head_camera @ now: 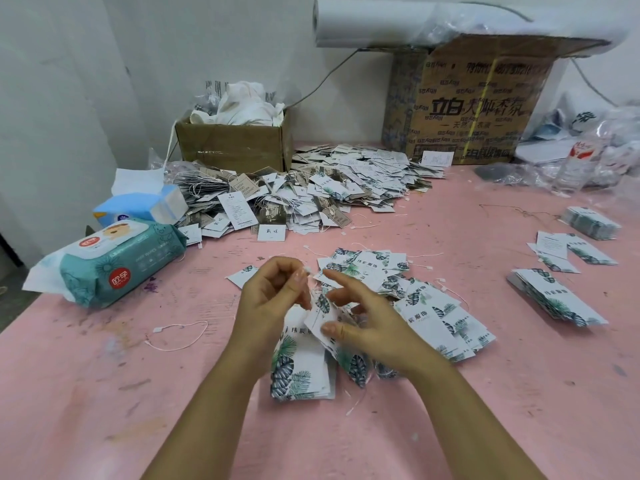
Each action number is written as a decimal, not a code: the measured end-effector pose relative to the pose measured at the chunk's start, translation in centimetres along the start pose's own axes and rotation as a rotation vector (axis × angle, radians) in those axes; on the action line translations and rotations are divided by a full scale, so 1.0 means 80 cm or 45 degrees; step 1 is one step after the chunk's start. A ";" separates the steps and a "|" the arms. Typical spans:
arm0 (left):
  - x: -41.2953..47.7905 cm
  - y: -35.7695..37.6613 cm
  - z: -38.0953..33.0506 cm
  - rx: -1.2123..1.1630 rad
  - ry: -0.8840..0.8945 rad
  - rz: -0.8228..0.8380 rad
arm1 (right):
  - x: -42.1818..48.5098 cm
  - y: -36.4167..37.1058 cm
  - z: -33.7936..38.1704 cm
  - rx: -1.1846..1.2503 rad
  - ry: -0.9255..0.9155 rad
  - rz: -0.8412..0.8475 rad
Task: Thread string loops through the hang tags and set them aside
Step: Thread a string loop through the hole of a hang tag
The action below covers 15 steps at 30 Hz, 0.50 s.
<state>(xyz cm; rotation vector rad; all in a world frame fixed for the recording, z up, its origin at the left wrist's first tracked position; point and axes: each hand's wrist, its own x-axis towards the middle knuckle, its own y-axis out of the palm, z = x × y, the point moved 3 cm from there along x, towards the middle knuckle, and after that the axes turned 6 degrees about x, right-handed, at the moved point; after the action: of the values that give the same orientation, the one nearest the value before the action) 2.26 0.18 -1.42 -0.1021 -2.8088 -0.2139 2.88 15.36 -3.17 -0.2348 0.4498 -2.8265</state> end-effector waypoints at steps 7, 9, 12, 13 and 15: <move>0.005 -0.012 0.002 -0.128 -0.070 -0.238 | 0.000 -0.003 0.000 0.099 -0.029 -0.047; 0.005 -0.018 0.006 -0.088 -0.106 -0.331 | -0.001 -0.006 0.001 0.186 -0.067 -0.039; 0.007 -0.019 0.012 -0.006 -0.162 -0.371 | -0.001 -0.008 0.004 0.314 -0.112 -0.055; 0.007 -0.019 0.014 0.039 -0.180 -0.370 | 0.000 -0.009 0.004 0.317 -0.116 -0.102; 0.008 -0.019 0.019 0.146 -0.220 -0.361 | 0.001 -0.013 0.003 0.404 -0.057 -0.249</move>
<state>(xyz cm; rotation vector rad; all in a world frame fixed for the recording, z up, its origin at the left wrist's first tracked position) 1.04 -1.04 -2.82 0.3210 -2.9919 -0.1119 2.59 16.22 -2.59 -0.2886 -0.0370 -3.0202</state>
